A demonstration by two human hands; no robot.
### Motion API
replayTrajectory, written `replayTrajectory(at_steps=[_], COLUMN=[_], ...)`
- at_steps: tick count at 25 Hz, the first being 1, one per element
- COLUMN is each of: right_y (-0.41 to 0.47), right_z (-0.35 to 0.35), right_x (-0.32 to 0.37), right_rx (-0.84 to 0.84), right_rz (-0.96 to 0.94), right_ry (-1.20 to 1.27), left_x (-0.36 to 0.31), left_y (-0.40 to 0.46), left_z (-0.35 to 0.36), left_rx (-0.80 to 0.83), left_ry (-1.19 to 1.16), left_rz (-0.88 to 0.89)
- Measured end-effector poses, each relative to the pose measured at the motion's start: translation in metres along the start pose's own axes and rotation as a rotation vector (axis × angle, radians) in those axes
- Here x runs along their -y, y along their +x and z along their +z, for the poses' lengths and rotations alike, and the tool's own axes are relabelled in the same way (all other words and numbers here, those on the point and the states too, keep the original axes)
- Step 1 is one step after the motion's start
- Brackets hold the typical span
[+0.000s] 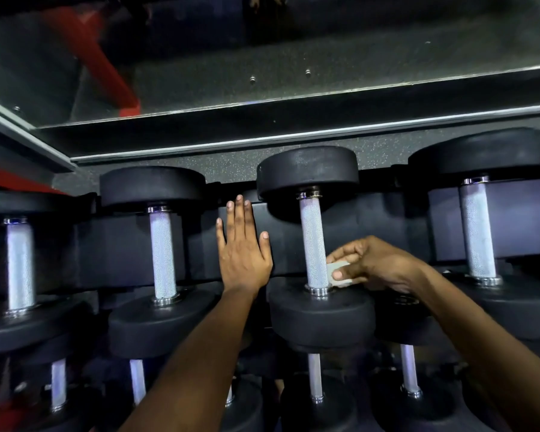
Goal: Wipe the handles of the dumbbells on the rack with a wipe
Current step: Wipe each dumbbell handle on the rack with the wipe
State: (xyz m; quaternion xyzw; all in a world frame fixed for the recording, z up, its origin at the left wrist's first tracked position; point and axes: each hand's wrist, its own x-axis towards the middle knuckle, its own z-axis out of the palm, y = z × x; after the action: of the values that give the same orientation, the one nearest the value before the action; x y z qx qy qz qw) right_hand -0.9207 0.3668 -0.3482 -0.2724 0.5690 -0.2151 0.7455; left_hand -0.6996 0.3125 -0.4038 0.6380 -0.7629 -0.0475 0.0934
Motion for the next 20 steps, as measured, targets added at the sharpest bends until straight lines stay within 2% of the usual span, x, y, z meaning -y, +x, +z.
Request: replayTrajectory(at_steps=[2,6,8,10,11,12,15,17,18,20], right_y=[0.001,0.018,-0.002,-0.026,-0.030,-0.025,0.002,-0.008,-0.019,-0.036], right_z=[0.010,0.020,0.022,0.029,0.030,0.028,0.021,0.020,0.021,0.029], right_x=[0.015,0.072,0.051,0.025,0.022,0.033,0.078,0.060,0.040,0.029], right_rx=[-0.069,-0.287,-0.251,-0.134,-0.125,-0.159,-0.342,-0.308,-0.213,-0.110], right_rz=[-0.035,-0.204,-0.185,-0.031,0.006,-0.028,-0.169,-0.119,-0.052,0.009], right_ry=[0.018,0.304,0.128,-0.152,-0.205,-0.191,0.139,0.013,-0.141,-0.207], left_x=[-0.001,-0.002,-0.001,-0.001,-0.001,-0.001,-0.001,-0.001,-0.001,-0.001], left_y=[0.001,0.001,0.001,0.001,0.001,0.001,0.002,0.001,0.001,0.001], left_z=[-0.001,-0.001,-0.001,-0.001,-0.001,-0.001,-0.001,-0.001,-0.001,-0.001], left_rx=[-0.003,-0.001,0.004,0.005,0.006,0.006,0.000,-0.001,-0.002,0.001], left_ry=[-0.003,-0.012,-0.014,-0.005,-0.003,-0.003,-0.003,-0.004,-0.005,-0.001], left_rz=[-0.002,0.001,0.001,0.003,0.003,0.002,0.005,0.004,0.003,0.003])
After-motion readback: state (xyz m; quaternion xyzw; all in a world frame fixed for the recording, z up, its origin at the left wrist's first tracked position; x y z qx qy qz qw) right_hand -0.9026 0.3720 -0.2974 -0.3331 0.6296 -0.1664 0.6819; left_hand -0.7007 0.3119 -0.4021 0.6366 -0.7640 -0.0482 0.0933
